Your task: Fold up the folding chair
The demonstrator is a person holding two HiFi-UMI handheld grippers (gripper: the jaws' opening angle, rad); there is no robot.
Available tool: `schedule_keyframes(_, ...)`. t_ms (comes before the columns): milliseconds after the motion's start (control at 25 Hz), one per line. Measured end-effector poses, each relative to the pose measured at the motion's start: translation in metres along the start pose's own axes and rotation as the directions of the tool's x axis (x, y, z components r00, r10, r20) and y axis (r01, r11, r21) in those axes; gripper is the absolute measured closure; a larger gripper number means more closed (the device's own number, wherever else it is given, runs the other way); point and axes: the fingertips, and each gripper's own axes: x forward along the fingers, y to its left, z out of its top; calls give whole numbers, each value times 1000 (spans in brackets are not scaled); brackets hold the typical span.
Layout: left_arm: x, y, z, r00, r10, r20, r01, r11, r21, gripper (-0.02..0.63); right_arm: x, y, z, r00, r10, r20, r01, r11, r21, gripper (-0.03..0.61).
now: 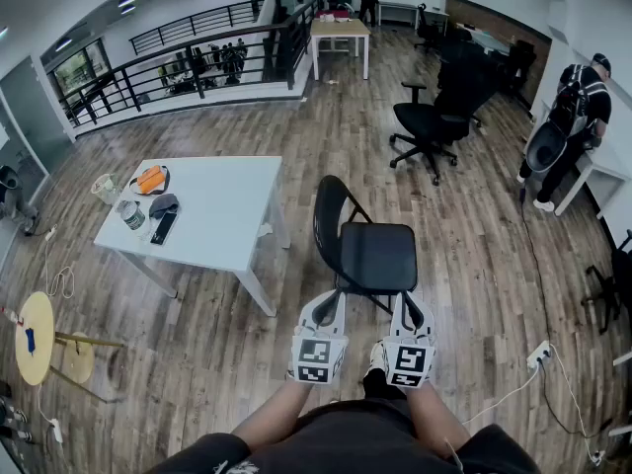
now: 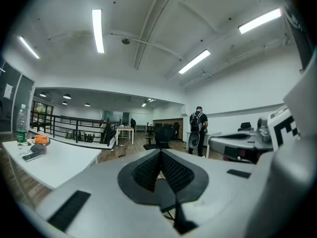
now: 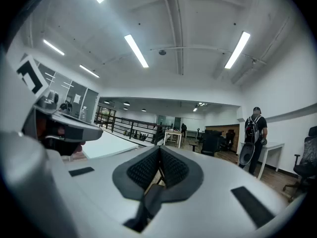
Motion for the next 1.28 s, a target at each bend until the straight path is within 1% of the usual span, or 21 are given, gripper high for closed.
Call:
schedule_keyframes(120,28,8,-3,1000,19,-4,-19,1000,-9,609,29,-18,-1,1000,-7,19,7,1000,17,566)
schedule_keyframes(200,46,15,-4,1000,27,-10,-27,1000,-10,609,47,-26,-6,1000,-7,15,7,1000,24,566)
schedule_keyframes(440,101,33,-13,997,58,-46,-58,998,14,609,100,-48,-28,999,-5,-39,7,999,51,566)
schedule_keyframes(560,137,39,-18,995,70,-74,-69,998,8,609,133,-66,-40,998,18,-66,-13,997,80,566)
schedule_keyframes(720,186,51,-23,990,95,-106,-98,995,-23,609,181,-84,-55,994,59,-96,-50,995,87,566)
schedule_keyframes(880,246,62,-25,986,106,-130,-111,993,-30,609,235,-103,-65,990,96,-106,-86,991,100,566)
schedule_keyframes(960,274,62,-26,983,108,-152,-115,993,-40,609,257,-116,-74,985,115,-125,-102,989,107,566)
schedule_keyframes(1080,312,63,-25,978,120,-169,-128,991,-41,609,287,-143,-87,978,117,-172,-97,988,123,566)
schedule_keyframes(1200,345,71,-25,973,148,-179,-155,988,-27,609,317,-171,-94,976,114,-187,-93,989,118,566)
schedule_keyframes(1280,362,75,-32,964,169,-204,-178,984,-27,609,333,-187,-102,974,120,-193,-101,989,106,566)
